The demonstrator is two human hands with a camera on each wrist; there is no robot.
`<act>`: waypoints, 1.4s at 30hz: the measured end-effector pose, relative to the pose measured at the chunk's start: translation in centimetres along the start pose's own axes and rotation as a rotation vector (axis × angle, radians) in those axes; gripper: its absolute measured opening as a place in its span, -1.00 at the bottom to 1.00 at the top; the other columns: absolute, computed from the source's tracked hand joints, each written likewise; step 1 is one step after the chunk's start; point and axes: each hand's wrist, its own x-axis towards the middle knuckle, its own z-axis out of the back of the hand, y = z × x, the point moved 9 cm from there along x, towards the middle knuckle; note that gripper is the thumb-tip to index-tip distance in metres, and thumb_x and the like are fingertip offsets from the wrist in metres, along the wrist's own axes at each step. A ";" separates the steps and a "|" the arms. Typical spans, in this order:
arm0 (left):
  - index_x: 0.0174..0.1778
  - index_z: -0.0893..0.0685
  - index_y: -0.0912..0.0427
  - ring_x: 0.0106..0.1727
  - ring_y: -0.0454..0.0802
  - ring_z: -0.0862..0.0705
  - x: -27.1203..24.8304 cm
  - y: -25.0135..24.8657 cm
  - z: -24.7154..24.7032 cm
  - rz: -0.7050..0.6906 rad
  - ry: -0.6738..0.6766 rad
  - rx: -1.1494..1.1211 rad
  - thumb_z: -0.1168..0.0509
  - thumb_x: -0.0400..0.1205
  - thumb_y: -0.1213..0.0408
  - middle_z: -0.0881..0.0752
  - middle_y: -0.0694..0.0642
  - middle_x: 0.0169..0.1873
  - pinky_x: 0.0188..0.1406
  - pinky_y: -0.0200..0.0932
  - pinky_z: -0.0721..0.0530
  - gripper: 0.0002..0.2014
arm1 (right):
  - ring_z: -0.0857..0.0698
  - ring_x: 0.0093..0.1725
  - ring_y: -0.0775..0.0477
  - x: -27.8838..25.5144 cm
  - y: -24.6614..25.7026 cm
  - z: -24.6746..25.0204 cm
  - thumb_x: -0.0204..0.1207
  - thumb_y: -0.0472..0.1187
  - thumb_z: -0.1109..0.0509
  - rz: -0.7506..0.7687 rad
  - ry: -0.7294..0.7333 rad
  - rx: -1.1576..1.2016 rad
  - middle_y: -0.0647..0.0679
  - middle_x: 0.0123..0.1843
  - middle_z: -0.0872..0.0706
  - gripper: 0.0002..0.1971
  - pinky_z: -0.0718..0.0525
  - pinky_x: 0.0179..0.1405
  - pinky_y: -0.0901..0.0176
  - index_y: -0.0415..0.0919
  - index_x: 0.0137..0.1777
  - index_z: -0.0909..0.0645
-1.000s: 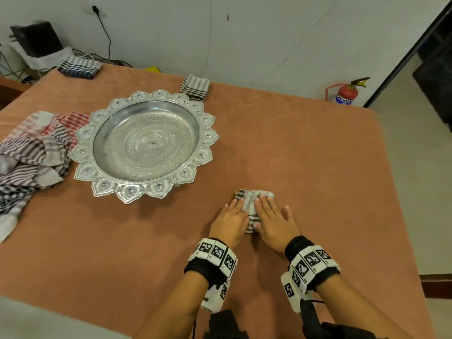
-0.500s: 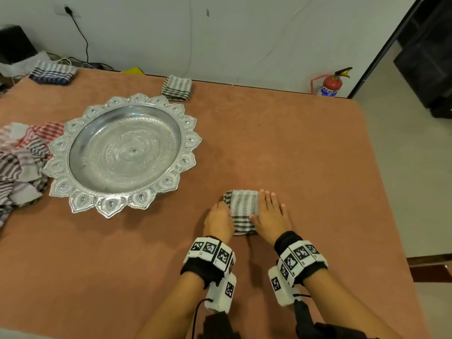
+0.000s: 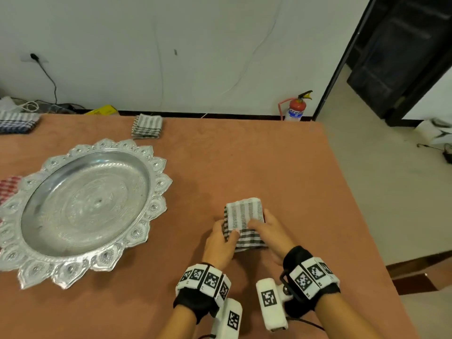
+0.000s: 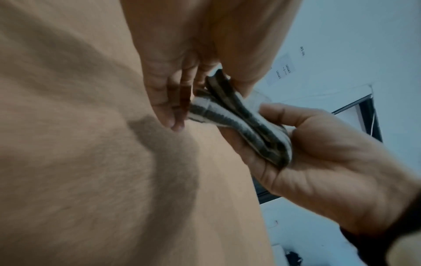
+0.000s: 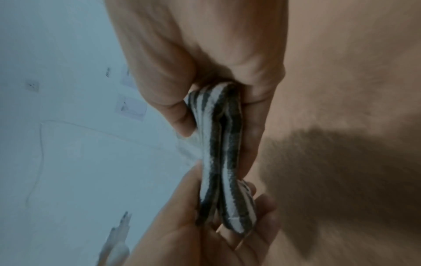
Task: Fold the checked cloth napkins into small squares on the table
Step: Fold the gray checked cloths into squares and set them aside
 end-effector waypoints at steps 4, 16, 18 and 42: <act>0.39 -0.35 0.21 0.19 0.10 -0.69 5.0 -4.7 -2.8 0.047 0.144 -0.255 -0.26 0.64 0.20 -0.66 0.14 0.23 0.27 0.16 -0.63 -0.58 | -0.73 0.09 -0.15 1.7 5.1 4.6 0.60 -0.31 -0.28 0.099 -0.059 0.091 -0.13 0.14 -0.71 -0.79 -0.72 0.04 -0.10 -0.16 0.21 -0.45; 0.42 -0.20 0.21 0.14 0.22 -0.70 24.9 -22.4 -11.4 -0.276 0.104 0.085 -0.27 0.59 0.45 -0.64 0.32 0.23 0.17 0.11 -0.67 -0.48 | -0.71 -0.16 -0.10 19.3 15.4 19.6 0.51 -0.54 -0.25 0.247 -0.189 -0.151 -0.28 0.31 -0.58 -0.31 -0.67 -0.59 0.24 -0.05 0.56 -0.13; 0.42 -0.25 0.21 0.14 0.23 -0.69 28.1 -24.0 -13.2 -0.329 0.095 0.128 -0.26 0.59 0.47 -0.64 0.34 0.22 0.14 0.05 -0.67 -0.50 | -0.71 -0.04 -0.16 22.8 17.3 21.8 0.51 -0.53 -0.27 0.306 -0.230 -0.277 -0.25 0.32 -0.57 -0.30 -0.70 -0.57 0.24 -0.07 0.58 -0.17; 0.61 -0.12 0.24 0.68 0.05 0.02 21.8 -25.4 -13.4 -0.545 0.046 1.169 0.00 0.70 0.35 -0.09 0.14 0.65 0.64 0.00 0.05 -0.48 | -0.57 0.28 -0.25 20.9 18.3 18.7 0.56 -0.18 -0.24 0.344 -0.145 -1.216 -0.19 0.23 -0.66 -0.70 -0.55 0.29 -0.11 -0.26 0.19 -0.66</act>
